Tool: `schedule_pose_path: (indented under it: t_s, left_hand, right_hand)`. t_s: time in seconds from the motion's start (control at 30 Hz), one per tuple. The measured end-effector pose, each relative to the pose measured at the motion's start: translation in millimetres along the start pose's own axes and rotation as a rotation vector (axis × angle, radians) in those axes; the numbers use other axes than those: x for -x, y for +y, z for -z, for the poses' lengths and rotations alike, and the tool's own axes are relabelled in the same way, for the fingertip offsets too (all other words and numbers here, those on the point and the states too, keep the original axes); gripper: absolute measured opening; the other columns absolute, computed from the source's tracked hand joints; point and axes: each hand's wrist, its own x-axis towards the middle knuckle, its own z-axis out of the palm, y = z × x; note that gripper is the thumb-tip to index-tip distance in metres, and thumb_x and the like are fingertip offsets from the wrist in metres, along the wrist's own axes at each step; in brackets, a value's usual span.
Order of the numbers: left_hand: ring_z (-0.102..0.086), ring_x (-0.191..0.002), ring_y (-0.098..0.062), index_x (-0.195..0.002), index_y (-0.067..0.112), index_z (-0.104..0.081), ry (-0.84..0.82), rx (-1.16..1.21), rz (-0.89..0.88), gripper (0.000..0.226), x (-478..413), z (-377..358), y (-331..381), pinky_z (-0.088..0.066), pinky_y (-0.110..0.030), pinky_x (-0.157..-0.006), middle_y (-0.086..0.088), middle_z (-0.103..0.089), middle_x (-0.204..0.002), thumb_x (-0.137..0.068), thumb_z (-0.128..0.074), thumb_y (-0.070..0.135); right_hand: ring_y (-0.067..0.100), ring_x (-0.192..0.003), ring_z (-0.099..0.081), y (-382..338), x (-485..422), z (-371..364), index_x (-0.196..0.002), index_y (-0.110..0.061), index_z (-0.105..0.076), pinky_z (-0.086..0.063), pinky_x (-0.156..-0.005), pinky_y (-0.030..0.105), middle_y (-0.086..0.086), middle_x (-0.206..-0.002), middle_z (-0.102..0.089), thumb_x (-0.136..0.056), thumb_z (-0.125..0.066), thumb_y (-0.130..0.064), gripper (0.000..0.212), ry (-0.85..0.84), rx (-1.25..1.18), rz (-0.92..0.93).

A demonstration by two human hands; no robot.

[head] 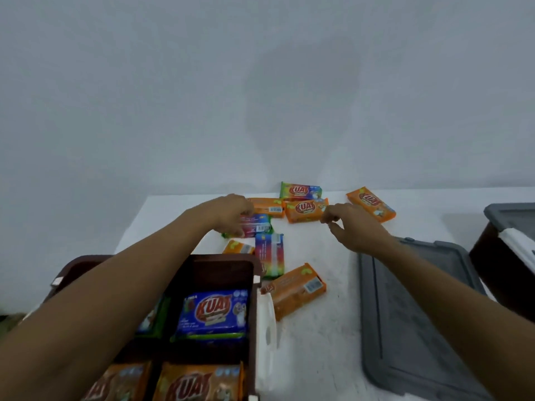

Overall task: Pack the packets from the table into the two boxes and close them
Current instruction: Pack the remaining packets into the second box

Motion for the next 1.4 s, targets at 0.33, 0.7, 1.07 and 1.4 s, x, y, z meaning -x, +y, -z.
schedule_pose_path:
  t_s: [0.33, 0.7, 1.07, 1.4]
  left_hand:
    - [-0.053, -0.115, -0.024, -0.137, 0.020, -0.042, -0.025, -0.077, 0.064, 0.075, -25, -18, -4, -0.043, -0.036, -0.092, -0.003, -0.049, -0.129, -0.073, -0.082, 0.027]
    - [-0.053, -0.084, -0.021, -0.126, 0.015, -0.047, 0.064, 0.044, 0.140, 0.039, -27, -21, -9, -0.045, -0.034, -0.072, -0.010, -0.062, -0.107, -0.095, -0.048, 0.037]
    - [-0.056, -0.086, -0.016, -0.127, 0.019, -0.036, 0.240, 0.158, 0.155, 0.034, -17, -6, -2, -0.044, -0.030, -0.066, -0.007, -0.062, -0.122, -0.098, -0.041, 0.038]
    - [-0.060, -0.078, -0.016, -0.125, 0.029, -0.034, 0.415, 0.230, -0.017, 0.074, 70, 26, -19, -0.051, -0.030, -0.066, 0.006, -0.058, -0.103, -0.071, -0.078, 0.053]
  right_hand:
    - [0.028, -0.125, -0.044, 27, -118, -20, -0.139, -0.023, -0.043, -0.041, -0.101, 0.051, 0.005, -0.139, -0.050, -0.094, -0.051, -0.028, 0.046, -0.203, 0.080, -0.140]
    - [0.035, -0.122, -0.040, 48, -151, -39, -0.135, -0.013, -0.045, -0.040, -0.101, 0.047, 0.016, -0.131, -0.046, -0.084, -0.069, -0.046, 0.065, -0.284, 0.082, -0.232]
    - [0.021, -0.097, -0.061, 21, -102, -2, -0.122, -0.018, -0.048, -0.056, -0.071, 0.031, 0.002, -0.113, -0.054, -0.085, -0.072, -0.014, 0.043, -0.077, -0.543, -0.301]
    - [0.029, -0.094, -0.066, -77, -21, 32, -0.115, -0.021, -0.062, -0.054, -0.087, 0.045, 0.014, -0.109, -0.068, -0.053, -0.089, -0.025, 0.067, -0.157, -1.072, -0.339]
